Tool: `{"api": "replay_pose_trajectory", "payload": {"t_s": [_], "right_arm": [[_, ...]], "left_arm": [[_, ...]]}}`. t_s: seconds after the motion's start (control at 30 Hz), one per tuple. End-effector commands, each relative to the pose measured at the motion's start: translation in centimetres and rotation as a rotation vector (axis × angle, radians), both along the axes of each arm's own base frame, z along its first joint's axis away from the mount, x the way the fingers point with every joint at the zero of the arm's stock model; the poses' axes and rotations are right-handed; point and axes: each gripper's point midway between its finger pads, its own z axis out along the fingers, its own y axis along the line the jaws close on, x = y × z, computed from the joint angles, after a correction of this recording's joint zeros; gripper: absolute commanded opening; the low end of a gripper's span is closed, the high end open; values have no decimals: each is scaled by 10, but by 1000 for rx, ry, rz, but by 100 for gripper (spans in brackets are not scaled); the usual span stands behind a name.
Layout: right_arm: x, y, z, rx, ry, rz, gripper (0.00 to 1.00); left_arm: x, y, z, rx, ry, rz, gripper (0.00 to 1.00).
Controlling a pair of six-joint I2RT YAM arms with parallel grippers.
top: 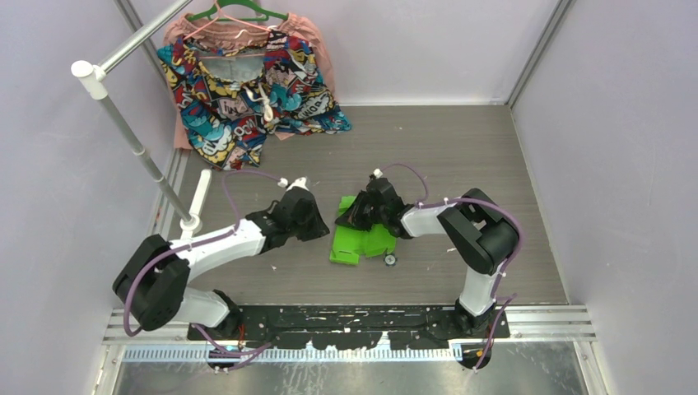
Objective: Fold the paper box
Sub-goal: Fold the paper box at the center of the board.
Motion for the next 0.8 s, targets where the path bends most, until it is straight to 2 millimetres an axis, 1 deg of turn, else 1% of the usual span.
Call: {"api": "replay_pose_trajectory", "payload": {"t_s": [0.0,0.23,0.37,0.43,0.57,0.7,0.77], "right_arm": [[1,5,5,22,0,15,1],[-2,1,3,-34,12,39,1],[-2,2,2,-63,15,53,1],[-3,2,-1,-81,23,60,1],[-5,6,-3,-67,30,61,1],[-6,9,-5,-43,38,64,1],[-6,9,-6,-49,39,65,1]], "left_arm": [[3,-11,-7,-23,-18,-6,11],[6,-24,-21,-9,-6,-34,10],[4,-30,-23,-18,-6,-46,10],[8,-37,-15,-46,-32,-51,10],[10,-45,-9,-44,-37,-68,10],[12,-51,0,-57,-54,-74,10],[11,-50,2,-55,-56,-74,10]]}}
